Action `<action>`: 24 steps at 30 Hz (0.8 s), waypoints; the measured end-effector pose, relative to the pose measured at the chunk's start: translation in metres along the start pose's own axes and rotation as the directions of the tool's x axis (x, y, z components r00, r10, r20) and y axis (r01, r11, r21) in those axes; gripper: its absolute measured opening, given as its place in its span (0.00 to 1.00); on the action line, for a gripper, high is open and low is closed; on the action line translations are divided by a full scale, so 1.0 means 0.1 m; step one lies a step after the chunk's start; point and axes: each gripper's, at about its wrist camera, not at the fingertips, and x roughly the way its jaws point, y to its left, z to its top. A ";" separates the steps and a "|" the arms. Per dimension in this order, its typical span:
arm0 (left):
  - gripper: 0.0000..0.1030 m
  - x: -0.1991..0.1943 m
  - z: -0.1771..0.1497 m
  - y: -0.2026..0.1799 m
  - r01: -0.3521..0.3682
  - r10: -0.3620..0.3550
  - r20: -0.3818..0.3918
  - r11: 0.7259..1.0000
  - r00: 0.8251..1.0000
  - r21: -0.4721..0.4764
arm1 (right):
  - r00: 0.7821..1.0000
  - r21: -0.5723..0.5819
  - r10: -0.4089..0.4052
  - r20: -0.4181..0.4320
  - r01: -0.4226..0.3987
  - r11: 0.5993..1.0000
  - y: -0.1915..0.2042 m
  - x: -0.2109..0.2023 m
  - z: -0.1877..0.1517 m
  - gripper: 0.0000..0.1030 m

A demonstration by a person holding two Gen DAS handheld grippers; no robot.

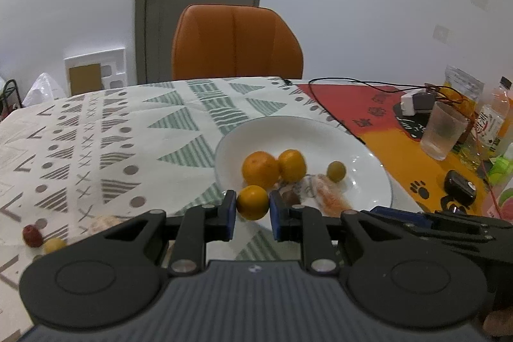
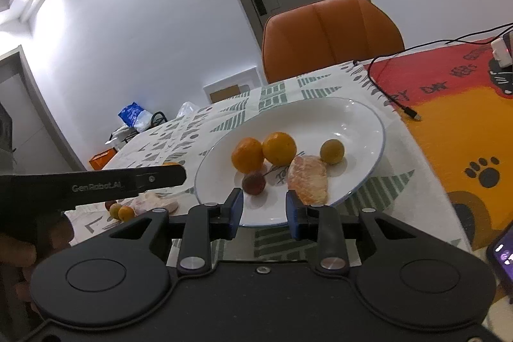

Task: Organize fruits
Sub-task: 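Carry the plum and mandarin onto the white plate and open both tools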

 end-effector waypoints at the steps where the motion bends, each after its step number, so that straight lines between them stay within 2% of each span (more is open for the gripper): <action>1: 0.20 0.01 0.01 -0.02 0.004 -0.004 0.001 1.000 1.000 0.004 | 1.000 -0.001 -0.001 0.005 0.001 1.000 -0.01 -0.02 0.01 0.30; 11: 0.20 0.04 0.12 -0.20 0.020 -0.020 0.039 1.000 0.999 0.015 | 1.000 0.000 0.008 0.004 -0.008 1.000 -0.03 -0.05 -0.01 0.30; 15: 0.23 0.00 0.11 -0.23 0.015 -0.016 0.049 1.000 0.999 0.011 | 1.000 0.001 0.012 0.001 -0.012 1.000 -0.03 -0.05 -0.03 0.30; 24: 0.24 -0.11 0.03 -0.04 -0.032 0.033 0.024 0.999 0.999 -0.037 | 1.000 0.004 0.024 -0.008 -0.024 1.000 0.02 -0.02 -0.05 0.34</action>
